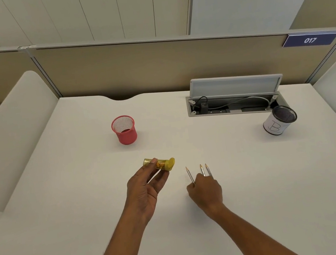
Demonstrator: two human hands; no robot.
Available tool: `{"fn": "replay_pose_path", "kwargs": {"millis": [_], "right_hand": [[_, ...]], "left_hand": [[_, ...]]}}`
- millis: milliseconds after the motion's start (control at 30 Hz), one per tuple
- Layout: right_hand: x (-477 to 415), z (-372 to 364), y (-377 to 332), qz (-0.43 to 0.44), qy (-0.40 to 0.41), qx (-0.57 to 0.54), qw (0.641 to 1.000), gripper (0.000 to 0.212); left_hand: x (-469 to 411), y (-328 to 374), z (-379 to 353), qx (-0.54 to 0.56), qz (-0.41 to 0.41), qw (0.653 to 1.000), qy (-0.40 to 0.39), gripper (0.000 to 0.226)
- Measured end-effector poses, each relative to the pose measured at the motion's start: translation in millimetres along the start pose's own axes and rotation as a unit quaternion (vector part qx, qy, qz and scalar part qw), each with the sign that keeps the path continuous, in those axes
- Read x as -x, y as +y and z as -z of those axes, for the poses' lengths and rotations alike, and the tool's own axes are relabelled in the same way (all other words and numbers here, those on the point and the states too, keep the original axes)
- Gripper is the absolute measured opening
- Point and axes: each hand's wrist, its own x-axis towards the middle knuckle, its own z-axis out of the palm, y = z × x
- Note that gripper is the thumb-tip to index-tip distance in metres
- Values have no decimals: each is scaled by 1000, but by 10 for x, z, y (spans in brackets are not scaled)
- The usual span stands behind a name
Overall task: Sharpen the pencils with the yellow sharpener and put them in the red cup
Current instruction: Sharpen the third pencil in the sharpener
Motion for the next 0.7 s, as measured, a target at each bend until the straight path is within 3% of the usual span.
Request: {"fn": "replay_pose_path", "kwargs": {"millis": [133,333,500,700], "right_hand": [[112,402,-1,48,77,-126,988,15],[435,1180,-23,236,239,-213,917,7],[621,1441,9,291,268,-224,891,12],[674,1404,-15,321,250,-218,887,15]], "left_hand": [[18,39,-10,7,-1,1000,-2,30],[61,111,-15,9,-9,1000,-9,15],[101,137,-55,10,-8,1000,-16,14],[138,131,-99,16,-4,1000,-23,19]]}}
